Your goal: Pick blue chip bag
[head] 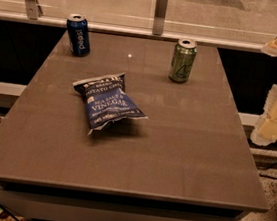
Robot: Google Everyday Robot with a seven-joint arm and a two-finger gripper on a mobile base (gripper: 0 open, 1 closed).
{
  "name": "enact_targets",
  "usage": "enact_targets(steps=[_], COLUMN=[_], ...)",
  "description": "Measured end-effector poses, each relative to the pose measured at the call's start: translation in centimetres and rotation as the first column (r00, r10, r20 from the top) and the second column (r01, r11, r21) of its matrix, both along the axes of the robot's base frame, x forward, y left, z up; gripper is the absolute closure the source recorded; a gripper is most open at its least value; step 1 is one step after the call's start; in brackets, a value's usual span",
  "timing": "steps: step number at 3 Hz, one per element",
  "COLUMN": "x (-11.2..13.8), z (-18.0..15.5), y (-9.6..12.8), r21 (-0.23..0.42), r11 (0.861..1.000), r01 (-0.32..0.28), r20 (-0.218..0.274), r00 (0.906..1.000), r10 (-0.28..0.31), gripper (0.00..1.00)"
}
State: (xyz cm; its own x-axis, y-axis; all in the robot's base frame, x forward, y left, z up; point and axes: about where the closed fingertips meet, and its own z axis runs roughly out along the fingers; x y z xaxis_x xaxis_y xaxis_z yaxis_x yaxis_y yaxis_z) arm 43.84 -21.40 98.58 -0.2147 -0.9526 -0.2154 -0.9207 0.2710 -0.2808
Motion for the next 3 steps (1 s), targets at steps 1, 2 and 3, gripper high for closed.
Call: enact_targets(steps=[1,2,3], x=[0.0,-0.1,0.1], z=[0.0,1.0,1.8], y=[0.0,0.3,1.1], r21=[0.0,0.004,0.039], r11=[1.0,1.0,0.998], r01=[0.0,0.023,0.055], r20=[0.0,0.017,0.056], r00=[1.0,0.9996,0.9968], r10=[0.0,-0.023,-0.058], gripper=[0.0,0.0,0.0])
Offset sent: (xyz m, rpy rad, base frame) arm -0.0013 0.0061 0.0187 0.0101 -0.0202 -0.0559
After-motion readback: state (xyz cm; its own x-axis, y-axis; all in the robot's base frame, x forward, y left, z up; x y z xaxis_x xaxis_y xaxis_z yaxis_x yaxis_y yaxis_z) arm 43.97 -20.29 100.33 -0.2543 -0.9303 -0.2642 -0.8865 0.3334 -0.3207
